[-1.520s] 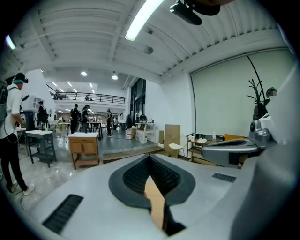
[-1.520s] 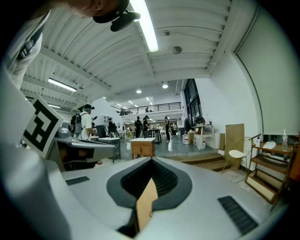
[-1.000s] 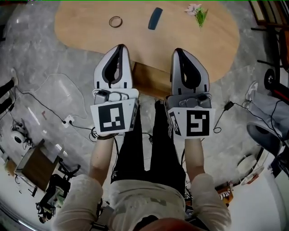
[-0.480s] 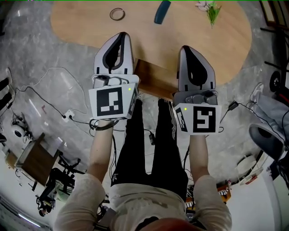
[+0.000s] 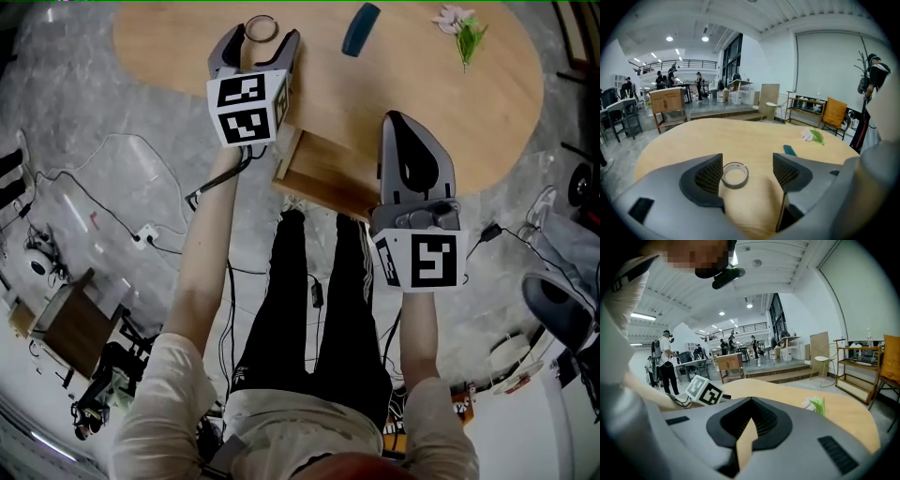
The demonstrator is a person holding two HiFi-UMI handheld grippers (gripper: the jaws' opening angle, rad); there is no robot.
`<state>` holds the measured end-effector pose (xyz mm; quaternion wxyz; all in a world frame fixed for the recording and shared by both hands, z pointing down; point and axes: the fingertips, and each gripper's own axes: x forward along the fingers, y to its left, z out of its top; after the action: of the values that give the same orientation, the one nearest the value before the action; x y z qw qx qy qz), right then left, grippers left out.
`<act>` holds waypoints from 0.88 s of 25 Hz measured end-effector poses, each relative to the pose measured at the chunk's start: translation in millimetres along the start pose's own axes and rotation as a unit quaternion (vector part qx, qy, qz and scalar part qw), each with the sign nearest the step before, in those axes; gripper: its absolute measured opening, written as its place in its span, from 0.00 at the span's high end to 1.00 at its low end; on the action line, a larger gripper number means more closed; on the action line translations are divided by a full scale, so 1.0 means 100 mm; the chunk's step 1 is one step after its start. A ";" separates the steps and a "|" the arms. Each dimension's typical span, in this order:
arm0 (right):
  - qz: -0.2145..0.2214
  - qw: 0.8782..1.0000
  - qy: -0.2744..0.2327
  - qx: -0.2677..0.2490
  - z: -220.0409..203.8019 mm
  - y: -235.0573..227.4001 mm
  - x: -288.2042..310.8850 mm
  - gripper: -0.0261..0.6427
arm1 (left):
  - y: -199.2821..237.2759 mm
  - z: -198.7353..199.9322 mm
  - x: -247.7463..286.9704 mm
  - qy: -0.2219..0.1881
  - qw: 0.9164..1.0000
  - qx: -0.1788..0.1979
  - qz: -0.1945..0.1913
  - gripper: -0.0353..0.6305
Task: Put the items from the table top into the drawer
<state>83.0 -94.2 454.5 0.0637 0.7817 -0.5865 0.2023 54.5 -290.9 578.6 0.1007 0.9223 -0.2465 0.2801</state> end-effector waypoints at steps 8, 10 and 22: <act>0.008 1.000 0.012 0.001 -0.10 0.05 0.10 0.95 | 0.25 -0.33 0.39 0.072 0.996 -0.031 0.035 0.47; 0.010 1.000 0.011 0.001 -0.10 0.07 0.12 0.95 | 0.30 -0.36 0.42 0.086 0.995 -0.030 0.044 0.47; 0.014 1.000 0.009 0.020 -0.08 0.04 0.15 0.95 | 0.32 -0.44 0.50 0.102 0.993 -0.032 0.051 0.52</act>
<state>80.5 -106.4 466.8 0.0508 0.7726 -0.5928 0.2217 53.1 -324.0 644.5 0.1408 0.8715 -0.2903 0.3693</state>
